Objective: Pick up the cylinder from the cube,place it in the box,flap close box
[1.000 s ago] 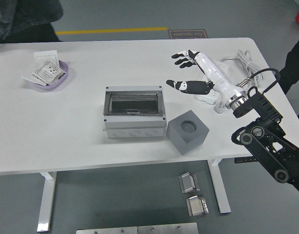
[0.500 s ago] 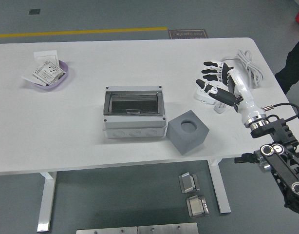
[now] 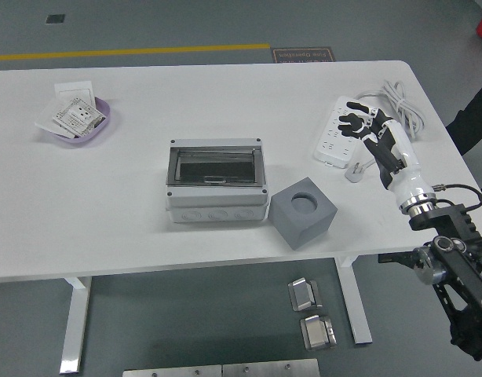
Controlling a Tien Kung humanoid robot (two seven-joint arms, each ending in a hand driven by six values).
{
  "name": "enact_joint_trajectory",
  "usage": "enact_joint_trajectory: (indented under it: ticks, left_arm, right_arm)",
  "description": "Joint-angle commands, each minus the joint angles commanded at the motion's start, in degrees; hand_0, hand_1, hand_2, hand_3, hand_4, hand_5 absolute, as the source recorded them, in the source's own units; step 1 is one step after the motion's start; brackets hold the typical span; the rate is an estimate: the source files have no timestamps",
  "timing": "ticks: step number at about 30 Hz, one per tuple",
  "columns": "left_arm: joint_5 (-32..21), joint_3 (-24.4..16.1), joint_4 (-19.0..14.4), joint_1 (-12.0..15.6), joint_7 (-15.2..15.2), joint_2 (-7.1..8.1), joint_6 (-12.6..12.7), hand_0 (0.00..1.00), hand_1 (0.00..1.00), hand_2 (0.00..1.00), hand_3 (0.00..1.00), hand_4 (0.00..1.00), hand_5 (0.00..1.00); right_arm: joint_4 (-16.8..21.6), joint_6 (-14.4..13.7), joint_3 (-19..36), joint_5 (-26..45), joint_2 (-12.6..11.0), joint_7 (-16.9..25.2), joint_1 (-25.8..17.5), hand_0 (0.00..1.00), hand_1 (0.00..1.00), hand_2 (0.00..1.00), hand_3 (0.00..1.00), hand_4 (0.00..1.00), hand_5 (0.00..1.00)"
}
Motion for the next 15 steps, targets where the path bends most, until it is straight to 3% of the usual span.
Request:
enact_joint_trajectory:
  ticks: [15]
  left_arm:
    - [-0.4,0.0,0.0,0.0,-0.1,-0.22,0.1,0.689,0.683,0.606,0.716,0.725,0.414]
  right_arm:
    - [0.9,0.7,2.3,0.1,-0.1,0.2,-0.2,0.723,0.66,0.687,0.738,0.998,0.624]
